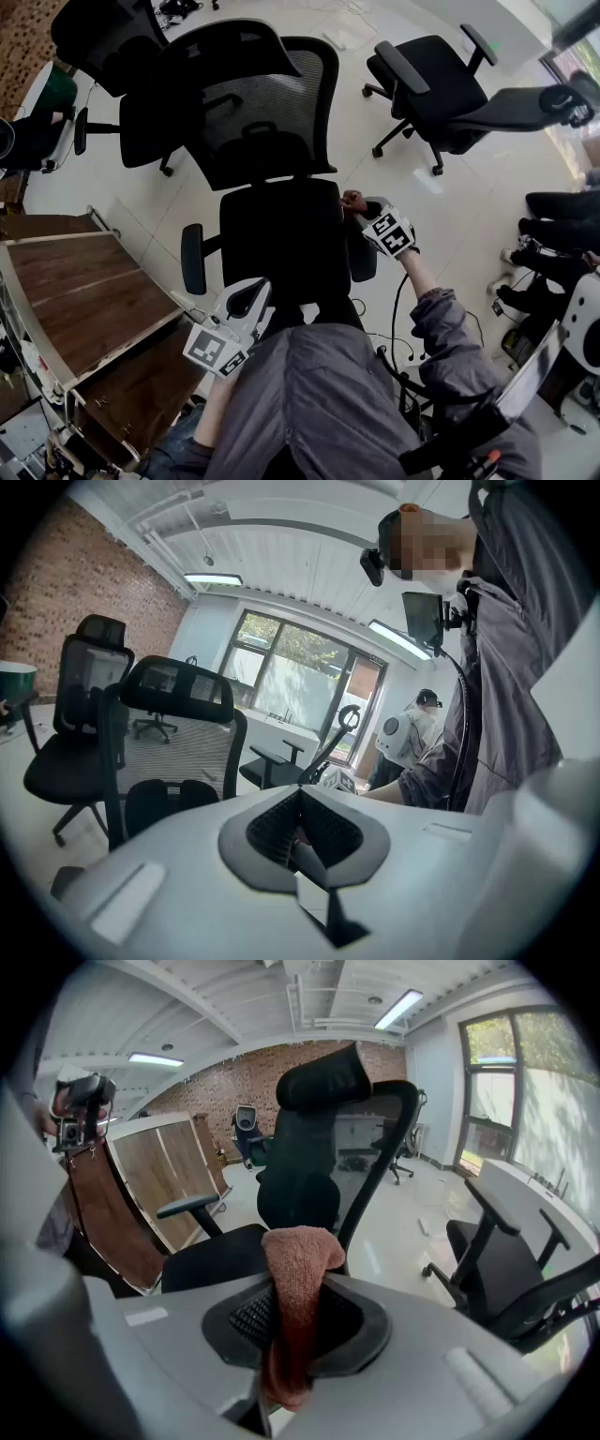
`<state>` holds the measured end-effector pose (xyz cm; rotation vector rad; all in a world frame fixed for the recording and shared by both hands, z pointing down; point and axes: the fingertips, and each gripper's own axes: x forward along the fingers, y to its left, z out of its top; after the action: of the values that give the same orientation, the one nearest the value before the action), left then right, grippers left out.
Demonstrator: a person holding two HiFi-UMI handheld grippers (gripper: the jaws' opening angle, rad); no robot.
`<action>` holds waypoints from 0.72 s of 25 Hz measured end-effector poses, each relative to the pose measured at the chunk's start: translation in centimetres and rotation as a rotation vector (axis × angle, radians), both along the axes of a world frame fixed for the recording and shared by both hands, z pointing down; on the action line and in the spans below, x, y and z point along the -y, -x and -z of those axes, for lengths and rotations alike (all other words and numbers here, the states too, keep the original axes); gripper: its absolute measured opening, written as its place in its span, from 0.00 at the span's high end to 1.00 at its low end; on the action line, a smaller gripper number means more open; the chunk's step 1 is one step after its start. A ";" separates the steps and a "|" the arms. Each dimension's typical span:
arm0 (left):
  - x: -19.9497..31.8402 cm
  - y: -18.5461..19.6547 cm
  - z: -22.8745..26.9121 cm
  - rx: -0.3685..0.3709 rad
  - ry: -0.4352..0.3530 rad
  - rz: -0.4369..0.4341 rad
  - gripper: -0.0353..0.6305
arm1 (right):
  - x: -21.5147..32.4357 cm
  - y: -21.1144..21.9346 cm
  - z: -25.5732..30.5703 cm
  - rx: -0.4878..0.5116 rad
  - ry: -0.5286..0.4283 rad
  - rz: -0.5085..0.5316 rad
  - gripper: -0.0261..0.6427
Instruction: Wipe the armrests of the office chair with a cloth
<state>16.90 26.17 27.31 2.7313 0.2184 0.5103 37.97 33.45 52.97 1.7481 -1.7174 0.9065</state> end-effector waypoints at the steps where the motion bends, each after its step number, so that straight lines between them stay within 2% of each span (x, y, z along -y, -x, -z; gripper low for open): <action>1: -0.1 0.1 -0.1 0.000 0.002 -0.004 0.92 | 0.0 0.7 -0.3 0.001 0.012 0.009 0.86; 5: -0.4 0.2 0.1 -0.005 0.003 -0.036 0.92 | -0.9 3.9 -0.9 0.012 0.044 0.049 0.86; 11: -1.5 -0.7 0.9 -0.032 0.002 -0.099 0.92 | -5.1 10.3 -0.7 0.066 0.059 0.069 0.86; 18: -2.7 -1.3 1.1 -0.048 0.002 -0.152 0.92 | -7.8 15.6 0.2 0.106 0.046 0.073 0.86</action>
<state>18.20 28.90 26.16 2.7407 0.4415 0.4849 22.35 41.27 52.76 1.6236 -1.7999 1.0142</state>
